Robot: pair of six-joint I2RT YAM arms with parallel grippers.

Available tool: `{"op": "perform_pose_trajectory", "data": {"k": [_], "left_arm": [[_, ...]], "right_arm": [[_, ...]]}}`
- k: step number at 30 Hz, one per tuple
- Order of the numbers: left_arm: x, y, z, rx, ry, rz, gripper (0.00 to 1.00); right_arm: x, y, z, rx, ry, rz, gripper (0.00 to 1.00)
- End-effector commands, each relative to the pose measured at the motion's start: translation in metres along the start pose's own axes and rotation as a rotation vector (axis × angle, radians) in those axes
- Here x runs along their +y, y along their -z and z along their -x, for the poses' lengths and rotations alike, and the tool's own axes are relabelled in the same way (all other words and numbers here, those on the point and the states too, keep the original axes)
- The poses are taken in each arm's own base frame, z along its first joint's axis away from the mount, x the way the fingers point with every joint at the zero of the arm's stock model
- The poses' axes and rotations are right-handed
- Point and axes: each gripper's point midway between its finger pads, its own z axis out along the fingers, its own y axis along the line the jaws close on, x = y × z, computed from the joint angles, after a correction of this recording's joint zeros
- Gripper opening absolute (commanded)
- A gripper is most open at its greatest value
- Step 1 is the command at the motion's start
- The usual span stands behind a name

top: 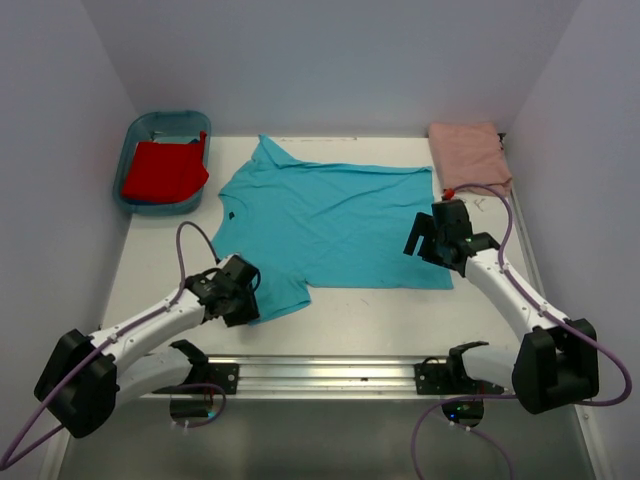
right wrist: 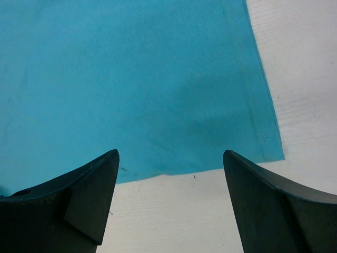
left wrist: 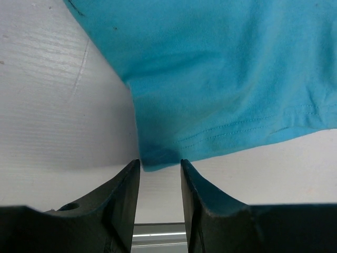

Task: Fold and stack the t-shirts
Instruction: Fold the tshirt

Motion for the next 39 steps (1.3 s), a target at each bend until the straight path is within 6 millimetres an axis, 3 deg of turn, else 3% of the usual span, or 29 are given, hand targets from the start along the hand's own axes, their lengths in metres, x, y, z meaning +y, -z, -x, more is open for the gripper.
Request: {"op": "perform_pose_trajectory", "data": {"k": [1, 11, 22, 39], "left_arm": [[-0.004, 0.008, 0.004, -0.027, 0.011, -0.018, 0.4], [-0.005, 0.002, -0.01, 0.005, 0.011, 0.005, 0.4], [0.001, 0.028, 0.013, -0.128, 0.077, 0.066, 0.42], [0.001, -0.003, 0.003, -0.079, 0.067, 0.104, 0.44]], "right_arm": [[-0.001, -0.001, -0.002, -0.001, 0.005, -0.003, 0.84], [-0.002, -0.005, -0.006, 0.01, 0.005, -0.008, 0.84], [-0.003, -0.01, -0.009, 0.019, 0.009, -0.01, 0.85], [0.0, -0.011, -0.008, 0.018, 0.009, 0.005, 0.85]]}}
